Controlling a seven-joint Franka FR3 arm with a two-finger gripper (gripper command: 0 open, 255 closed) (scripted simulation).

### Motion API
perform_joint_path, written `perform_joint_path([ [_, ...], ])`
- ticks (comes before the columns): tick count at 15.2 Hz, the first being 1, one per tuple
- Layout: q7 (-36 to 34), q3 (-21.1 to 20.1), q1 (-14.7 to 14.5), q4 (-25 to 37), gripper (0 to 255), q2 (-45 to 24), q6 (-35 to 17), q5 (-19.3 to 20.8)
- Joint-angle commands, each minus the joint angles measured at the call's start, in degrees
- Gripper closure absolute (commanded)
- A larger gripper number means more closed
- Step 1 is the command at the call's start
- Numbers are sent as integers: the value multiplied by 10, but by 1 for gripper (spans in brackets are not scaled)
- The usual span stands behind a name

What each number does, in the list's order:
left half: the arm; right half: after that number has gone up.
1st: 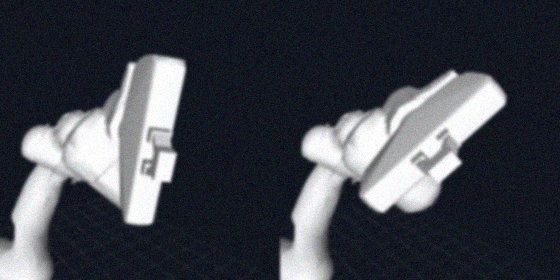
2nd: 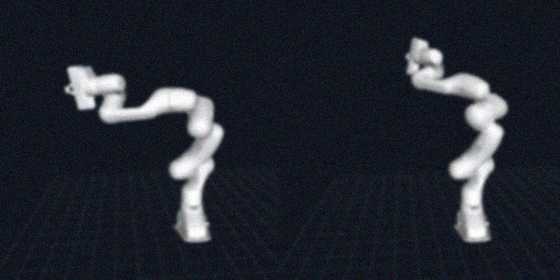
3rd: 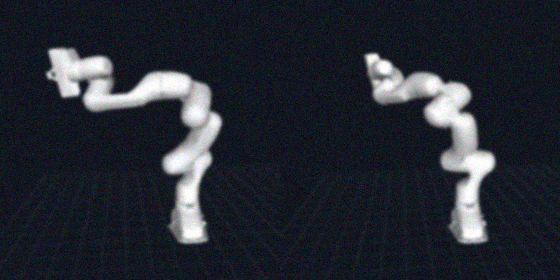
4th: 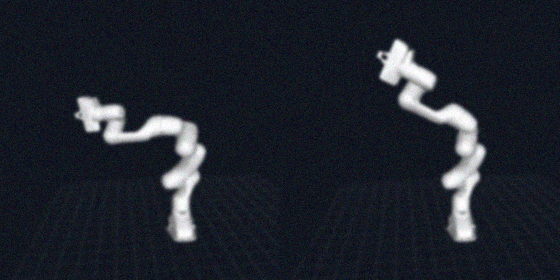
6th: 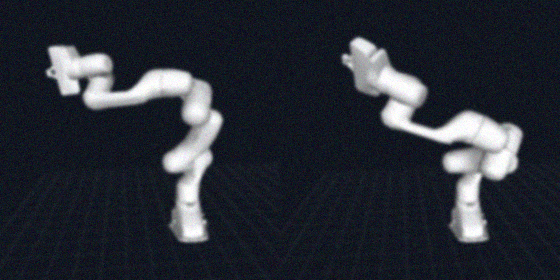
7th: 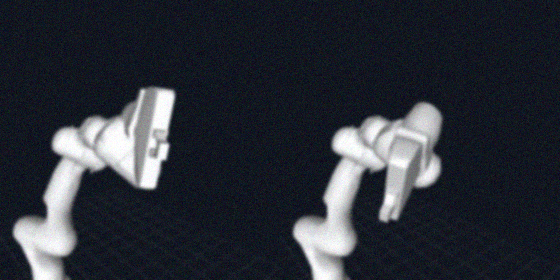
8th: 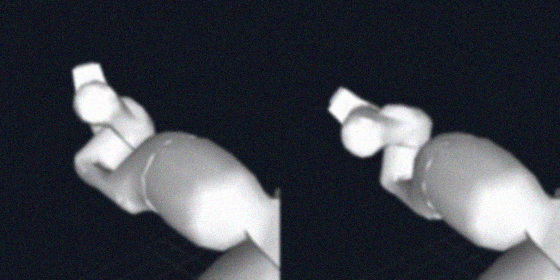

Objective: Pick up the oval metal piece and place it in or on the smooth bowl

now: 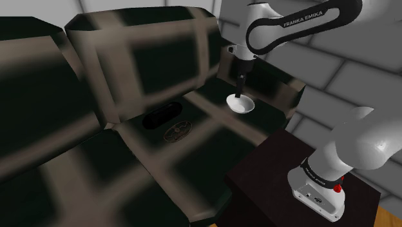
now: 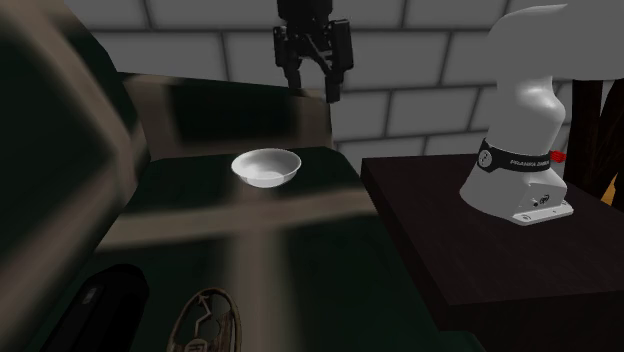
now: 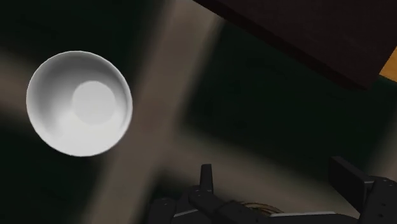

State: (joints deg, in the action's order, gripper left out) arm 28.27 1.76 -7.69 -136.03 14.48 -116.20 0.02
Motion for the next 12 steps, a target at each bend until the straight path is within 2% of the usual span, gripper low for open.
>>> perform_joint_path([
  [1,22,-5,-9,15,0,-42,-34,4],
  [12,105,-44,-52,123,0,-249,-165,50],
])
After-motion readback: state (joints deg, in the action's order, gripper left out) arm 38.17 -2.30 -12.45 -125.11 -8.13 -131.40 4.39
